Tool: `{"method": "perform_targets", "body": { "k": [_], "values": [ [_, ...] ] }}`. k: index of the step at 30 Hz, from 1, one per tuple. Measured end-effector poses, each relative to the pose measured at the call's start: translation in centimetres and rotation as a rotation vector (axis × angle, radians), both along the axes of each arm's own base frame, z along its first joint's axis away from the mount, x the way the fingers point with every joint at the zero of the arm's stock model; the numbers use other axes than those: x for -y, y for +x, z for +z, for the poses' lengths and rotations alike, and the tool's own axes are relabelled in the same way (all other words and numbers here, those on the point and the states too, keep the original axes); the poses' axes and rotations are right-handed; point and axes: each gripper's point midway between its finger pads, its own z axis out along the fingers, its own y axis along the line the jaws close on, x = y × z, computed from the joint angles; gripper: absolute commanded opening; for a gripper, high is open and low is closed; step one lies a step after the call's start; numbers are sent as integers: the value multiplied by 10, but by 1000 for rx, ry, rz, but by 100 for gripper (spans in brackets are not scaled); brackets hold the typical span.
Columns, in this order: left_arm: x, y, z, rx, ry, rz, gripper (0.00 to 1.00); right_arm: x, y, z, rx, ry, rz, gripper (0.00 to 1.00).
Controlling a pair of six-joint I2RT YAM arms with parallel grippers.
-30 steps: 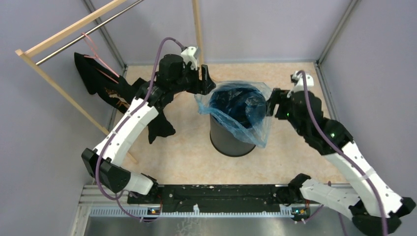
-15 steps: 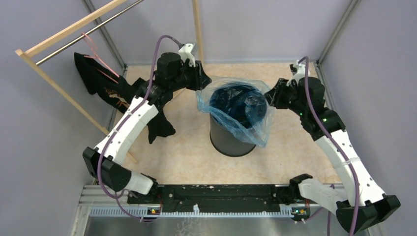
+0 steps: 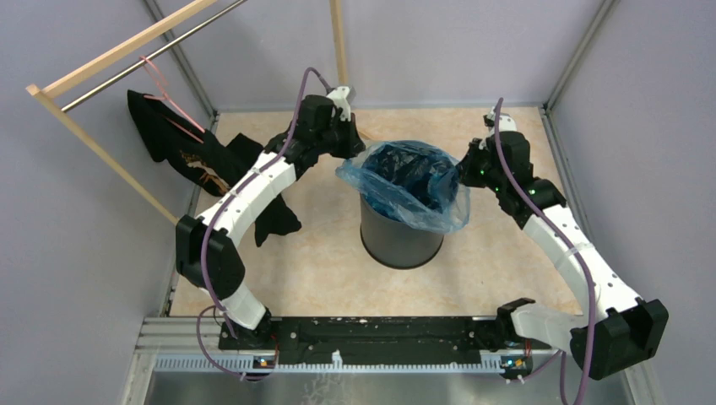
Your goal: Put the trash bags into the trash bin
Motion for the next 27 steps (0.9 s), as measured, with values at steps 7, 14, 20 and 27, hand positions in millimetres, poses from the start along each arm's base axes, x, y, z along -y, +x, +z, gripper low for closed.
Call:
{"method": "perform_targets", "body": {
  "k": [7,14,20,27],
  "values": [
    [0,-10,-41,-71,10,-12,10,4,-4,-25,-34,-10,-15,3],
    [1,-11,-40,-73,-7,-14,8,4,-4,-22,-26,-11,-11,3],
    [3,-12,-5,17,-61,-25,14,1,6,-15,-7,-13,-2,1],
    [9,3,45,121,-109,-17,7,5,31,-21,-14,-24,-28,0]
  ]
}}
